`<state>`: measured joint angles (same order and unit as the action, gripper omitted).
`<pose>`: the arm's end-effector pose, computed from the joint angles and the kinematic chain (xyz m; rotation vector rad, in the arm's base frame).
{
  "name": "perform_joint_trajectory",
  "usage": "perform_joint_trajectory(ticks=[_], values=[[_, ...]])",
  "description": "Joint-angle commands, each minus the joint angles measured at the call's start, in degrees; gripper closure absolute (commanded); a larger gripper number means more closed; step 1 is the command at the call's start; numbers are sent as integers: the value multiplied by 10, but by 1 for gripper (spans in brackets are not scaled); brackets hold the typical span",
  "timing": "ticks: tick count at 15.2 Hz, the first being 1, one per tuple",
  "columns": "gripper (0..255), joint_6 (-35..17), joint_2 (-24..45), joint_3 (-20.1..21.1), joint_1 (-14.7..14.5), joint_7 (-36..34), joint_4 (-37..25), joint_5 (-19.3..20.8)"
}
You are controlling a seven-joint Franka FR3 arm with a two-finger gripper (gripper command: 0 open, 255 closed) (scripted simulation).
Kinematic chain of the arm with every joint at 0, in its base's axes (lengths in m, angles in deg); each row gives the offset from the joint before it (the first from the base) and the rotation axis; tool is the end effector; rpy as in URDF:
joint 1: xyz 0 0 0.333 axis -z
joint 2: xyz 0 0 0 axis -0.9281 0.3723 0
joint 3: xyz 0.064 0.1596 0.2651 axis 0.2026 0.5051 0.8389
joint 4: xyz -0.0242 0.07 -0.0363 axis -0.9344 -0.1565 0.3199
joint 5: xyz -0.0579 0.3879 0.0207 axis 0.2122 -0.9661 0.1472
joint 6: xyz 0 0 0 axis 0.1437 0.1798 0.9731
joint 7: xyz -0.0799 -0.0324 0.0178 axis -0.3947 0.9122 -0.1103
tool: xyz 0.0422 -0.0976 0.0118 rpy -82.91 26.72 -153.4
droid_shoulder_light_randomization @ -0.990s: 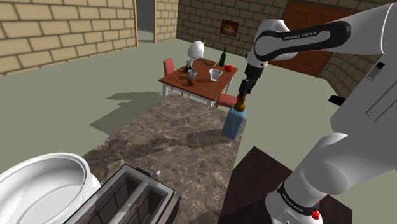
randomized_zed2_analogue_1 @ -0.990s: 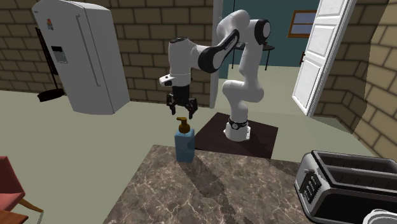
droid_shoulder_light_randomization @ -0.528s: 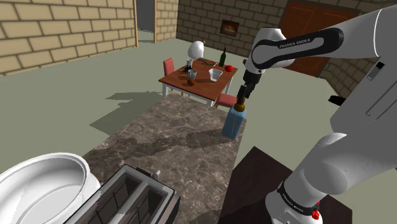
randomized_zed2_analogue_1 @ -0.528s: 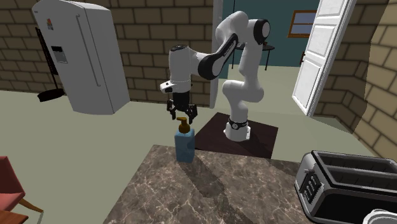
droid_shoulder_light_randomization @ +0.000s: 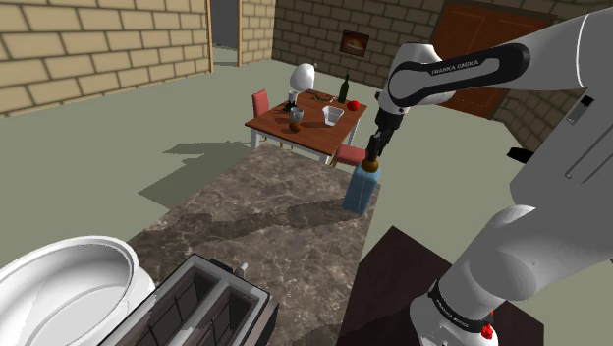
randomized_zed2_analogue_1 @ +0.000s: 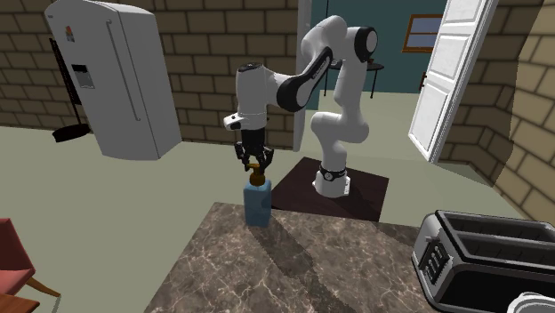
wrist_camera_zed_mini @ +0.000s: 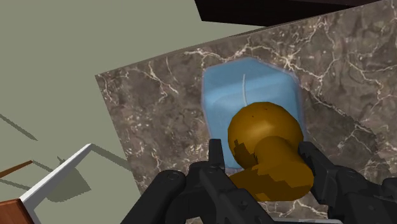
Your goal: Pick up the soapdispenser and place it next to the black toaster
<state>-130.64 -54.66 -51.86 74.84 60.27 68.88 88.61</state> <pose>0.3926 -0.1722 0.4351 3.1293 0.0998 0.0082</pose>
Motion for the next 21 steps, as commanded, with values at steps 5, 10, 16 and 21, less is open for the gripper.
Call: perform_joint_trajectory(ticks=[5, 10, 16, 21], values=[[255, 0, 0, 0, 0, 0, 0, 0], [255, 25, -8, 3, 0, 0, -16, 0], [255, 74, -21, 7, -1, -1, -52, -2], [255, 114, -28, 11, -2, -1, -85, -3]])
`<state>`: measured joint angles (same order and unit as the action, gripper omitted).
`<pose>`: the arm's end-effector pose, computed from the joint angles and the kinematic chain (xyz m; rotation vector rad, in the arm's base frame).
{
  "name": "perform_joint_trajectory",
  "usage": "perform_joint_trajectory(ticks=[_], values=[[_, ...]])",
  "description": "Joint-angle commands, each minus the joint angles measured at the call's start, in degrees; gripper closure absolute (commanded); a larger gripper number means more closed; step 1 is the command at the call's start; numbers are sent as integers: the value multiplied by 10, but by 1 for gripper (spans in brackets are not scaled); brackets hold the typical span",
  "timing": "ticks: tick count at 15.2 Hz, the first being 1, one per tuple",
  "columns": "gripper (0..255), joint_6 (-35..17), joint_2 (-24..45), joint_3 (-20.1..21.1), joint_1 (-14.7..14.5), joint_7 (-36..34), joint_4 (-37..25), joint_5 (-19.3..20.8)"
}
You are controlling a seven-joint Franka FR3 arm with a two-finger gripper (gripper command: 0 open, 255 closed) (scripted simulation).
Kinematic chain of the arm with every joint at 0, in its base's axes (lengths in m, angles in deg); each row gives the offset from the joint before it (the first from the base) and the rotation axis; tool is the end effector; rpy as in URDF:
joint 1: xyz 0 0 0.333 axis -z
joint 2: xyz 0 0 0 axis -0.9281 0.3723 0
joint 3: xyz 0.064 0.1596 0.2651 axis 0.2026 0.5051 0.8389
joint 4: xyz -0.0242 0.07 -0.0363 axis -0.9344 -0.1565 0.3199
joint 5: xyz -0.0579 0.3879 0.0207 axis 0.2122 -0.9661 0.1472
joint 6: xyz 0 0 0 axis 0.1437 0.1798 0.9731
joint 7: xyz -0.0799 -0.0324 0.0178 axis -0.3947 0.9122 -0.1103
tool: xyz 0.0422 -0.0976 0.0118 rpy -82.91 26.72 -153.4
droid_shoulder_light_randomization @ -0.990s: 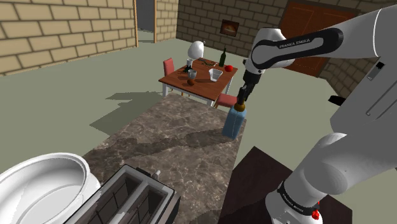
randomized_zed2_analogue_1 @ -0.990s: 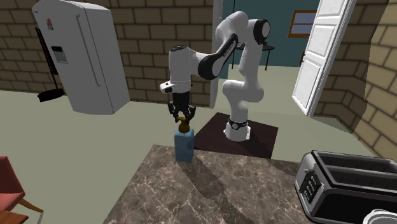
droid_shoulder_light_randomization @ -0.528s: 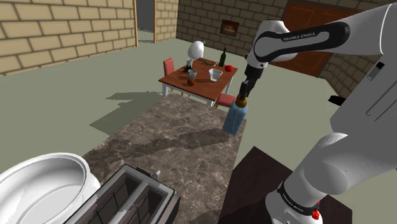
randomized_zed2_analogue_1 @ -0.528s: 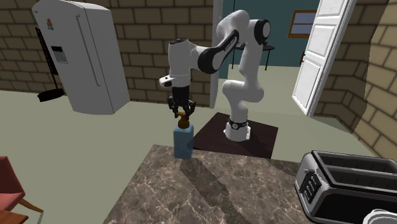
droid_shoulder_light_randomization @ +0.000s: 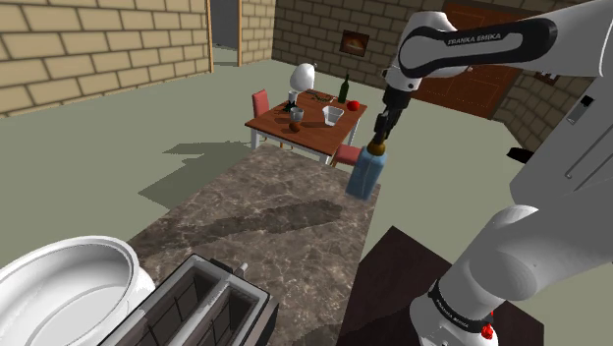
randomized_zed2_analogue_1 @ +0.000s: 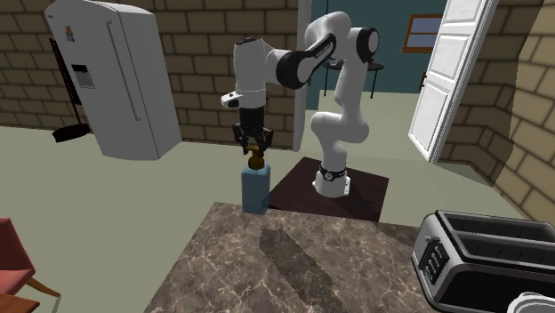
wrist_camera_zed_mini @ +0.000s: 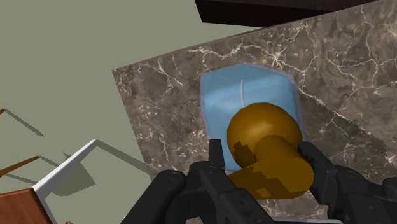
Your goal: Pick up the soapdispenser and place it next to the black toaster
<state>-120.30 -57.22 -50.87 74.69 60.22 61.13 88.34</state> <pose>0.3930 -0.1725 0.5018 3.1294 0.1002 0.0067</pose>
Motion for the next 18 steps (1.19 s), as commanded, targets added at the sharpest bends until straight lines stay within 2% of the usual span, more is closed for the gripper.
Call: perform_joint_trajectory(ticks=[1, 18], values=[[255, 18, -3, 2, 0, 0, -15, -1], [255, 148, 1, 11, -5, 4, -149, -8]])
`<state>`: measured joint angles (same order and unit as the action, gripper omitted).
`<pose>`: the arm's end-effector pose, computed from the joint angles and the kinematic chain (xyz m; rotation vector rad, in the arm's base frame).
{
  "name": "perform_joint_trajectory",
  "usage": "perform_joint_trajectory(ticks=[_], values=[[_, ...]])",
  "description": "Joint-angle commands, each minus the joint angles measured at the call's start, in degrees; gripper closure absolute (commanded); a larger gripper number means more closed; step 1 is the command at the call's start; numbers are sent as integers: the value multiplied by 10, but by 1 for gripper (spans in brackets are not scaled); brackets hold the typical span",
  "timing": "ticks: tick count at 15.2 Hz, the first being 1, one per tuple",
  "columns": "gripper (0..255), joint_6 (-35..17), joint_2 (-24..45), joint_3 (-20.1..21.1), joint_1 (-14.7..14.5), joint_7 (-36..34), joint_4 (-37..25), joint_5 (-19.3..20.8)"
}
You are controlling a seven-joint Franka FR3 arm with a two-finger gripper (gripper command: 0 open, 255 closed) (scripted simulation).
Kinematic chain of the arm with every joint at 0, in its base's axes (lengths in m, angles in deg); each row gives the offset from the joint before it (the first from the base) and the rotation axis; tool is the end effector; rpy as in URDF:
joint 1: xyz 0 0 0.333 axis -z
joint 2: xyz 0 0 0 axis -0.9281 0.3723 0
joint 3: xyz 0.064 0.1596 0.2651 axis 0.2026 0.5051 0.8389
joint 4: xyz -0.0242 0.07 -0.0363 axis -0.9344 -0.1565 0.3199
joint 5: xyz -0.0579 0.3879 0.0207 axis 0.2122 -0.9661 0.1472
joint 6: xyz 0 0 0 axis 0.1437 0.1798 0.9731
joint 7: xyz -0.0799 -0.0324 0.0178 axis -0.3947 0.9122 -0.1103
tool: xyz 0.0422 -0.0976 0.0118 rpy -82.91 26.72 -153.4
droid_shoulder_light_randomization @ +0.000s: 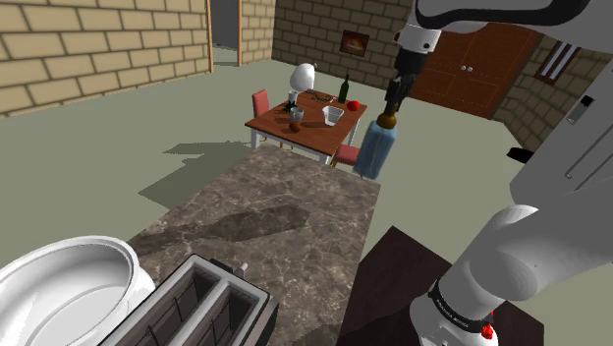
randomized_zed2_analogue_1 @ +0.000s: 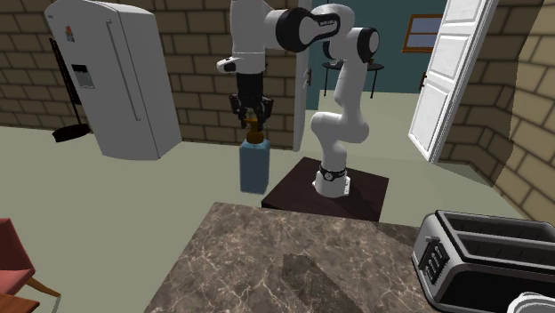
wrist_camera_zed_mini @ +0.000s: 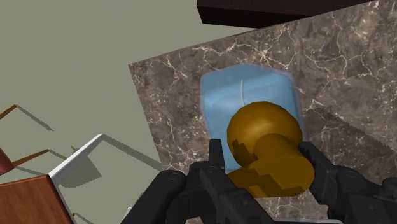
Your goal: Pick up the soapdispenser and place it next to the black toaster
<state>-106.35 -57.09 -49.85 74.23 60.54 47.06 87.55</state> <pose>0.3936 -0.1722 0.5976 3.1295 0.1000 0.0067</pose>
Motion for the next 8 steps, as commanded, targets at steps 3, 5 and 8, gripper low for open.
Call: perform_joint_trajectory(ticks=[3, 5, 8], values=[[255, 32, 4, 1, -1, 2, -36, -2], [255, 47, 8, 2, -2, 2, -55, -3], [255, 70, 14, 3, -2, 4, -84, -4]])
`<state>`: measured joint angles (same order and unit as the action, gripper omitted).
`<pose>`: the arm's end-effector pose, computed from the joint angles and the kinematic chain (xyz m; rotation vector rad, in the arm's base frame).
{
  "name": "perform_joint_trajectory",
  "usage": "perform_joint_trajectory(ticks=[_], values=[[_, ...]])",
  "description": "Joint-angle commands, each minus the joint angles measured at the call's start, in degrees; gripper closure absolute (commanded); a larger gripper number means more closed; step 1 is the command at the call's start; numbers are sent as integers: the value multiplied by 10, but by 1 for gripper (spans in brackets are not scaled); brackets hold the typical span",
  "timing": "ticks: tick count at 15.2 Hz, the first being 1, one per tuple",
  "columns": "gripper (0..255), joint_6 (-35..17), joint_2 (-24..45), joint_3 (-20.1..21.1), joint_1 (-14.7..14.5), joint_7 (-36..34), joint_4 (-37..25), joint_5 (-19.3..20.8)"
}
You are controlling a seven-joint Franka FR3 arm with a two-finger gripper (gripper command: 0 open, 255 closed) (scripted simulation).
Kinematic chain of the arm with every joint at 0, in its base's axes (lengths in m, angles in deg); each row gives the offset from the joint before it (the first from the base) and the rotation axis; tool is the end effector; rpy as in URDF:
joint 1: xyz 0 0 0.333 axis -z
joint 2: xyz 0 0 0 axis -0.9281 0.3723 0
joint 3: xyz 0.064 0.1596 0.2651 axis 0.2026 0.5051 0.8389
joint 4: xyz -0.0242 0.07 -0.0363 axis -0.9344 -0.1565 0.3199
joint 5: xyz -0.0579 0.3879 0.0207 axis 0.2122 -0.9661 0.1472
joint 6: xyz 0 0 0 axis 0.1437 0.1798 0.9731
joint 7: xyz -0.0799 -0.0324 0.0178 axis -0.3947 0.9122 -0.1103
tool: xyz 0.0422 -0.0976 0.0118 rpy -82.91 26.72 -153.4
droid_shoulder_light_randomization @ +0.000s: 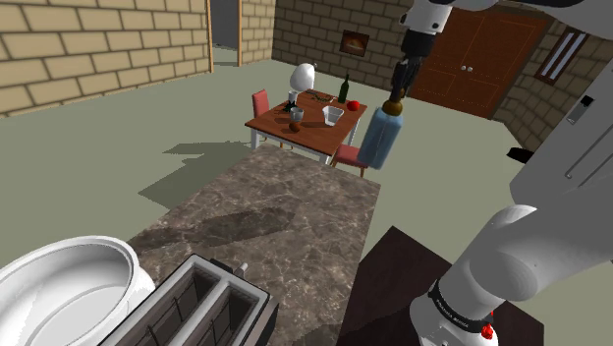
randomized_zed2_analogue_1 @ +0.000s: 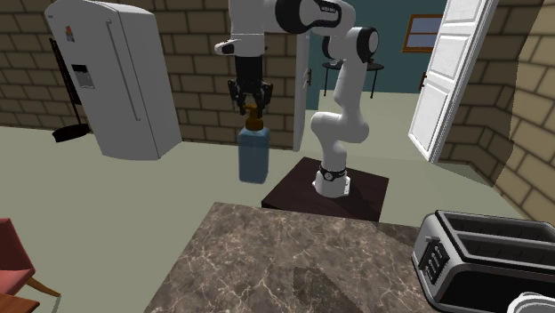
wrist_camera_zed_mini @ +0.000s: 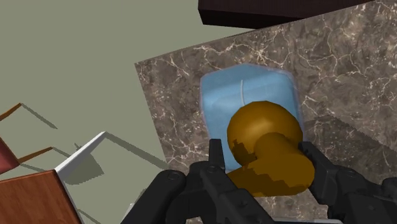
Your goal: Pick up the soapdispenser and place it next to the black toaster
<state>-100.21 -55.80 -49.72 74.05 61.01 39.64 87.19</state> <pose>0.3927 -0.1734 0.6402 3.1296 0.1001 0.0066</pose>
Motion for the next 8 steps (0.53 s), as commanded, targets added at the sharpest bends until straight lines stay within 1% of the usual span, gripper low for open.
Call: perform_joint_trajectory(ticks=[1, 8], values=[[255, 16, 4, 1, -1, 0, -20, -1], [255, 70, 24, 2, -3, 4, -94, -5]])
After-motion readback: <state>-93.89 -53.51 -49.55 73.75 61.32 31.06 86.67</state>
